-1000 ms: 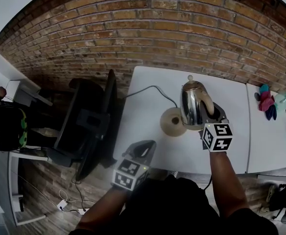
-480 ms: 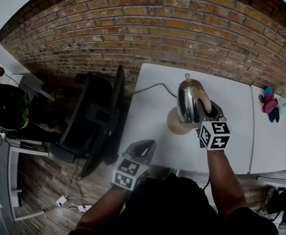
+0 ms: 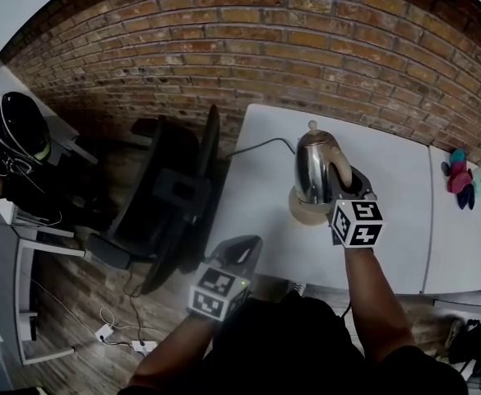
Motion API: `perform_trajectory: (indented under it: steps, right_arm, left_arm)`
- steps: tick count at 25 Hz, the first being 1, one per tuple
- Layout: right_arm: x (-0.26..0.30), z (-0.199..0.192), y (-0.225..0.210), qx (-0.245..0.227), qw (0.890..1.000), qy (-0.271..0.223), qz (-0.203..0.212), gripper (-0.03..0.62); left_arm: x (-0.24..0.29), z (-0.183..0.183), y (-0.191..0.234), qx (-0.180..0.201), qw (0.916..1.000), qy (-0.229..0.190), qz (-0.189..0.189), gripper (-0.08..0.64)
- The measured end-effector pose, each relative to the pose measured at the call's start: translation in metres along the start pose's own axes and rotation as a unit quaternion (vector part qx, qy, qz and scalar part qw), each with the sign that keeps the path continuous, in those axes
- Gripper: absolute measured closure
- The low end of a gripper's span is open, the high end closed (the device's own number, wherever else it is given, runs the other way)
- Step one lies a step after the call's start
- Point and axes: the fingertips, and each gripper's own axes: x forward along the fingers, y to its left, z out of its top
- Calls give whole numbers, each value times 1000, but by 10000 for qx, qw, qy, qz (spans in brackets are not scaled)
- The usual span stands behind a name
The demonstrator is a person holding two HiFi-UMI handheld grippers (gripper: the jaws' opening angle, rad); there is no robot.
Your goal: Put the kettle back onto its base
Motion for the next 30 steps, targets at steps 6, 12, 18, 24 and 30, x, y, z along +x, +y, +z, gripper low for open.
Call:
perform_trajectory:
  steps: [6,12,18,24,30]
  right_arm:
    - [7,-4,6,43,10000,21,17,512]
    - [11,-10,6,70,10000,57,-22,512]
    - [13,-13,6,89,9999,65,-80,512]
    - [15,-16,7,79,9999,3,-107,512]
    - [14,-18,10,14,10000,-30,-84,511]
  left_arm:
    - [-8,-4,5,-40,10000,11,83,560]
    - [-12,-7,9,-76,9998,13,162,560]
    - [-16,-7,13,-92,9998,11,200,560]
    - [-18,-8,15,-89,9998,5,205,560]
    - [-21,-9,18,-91,9997,7,218,560]
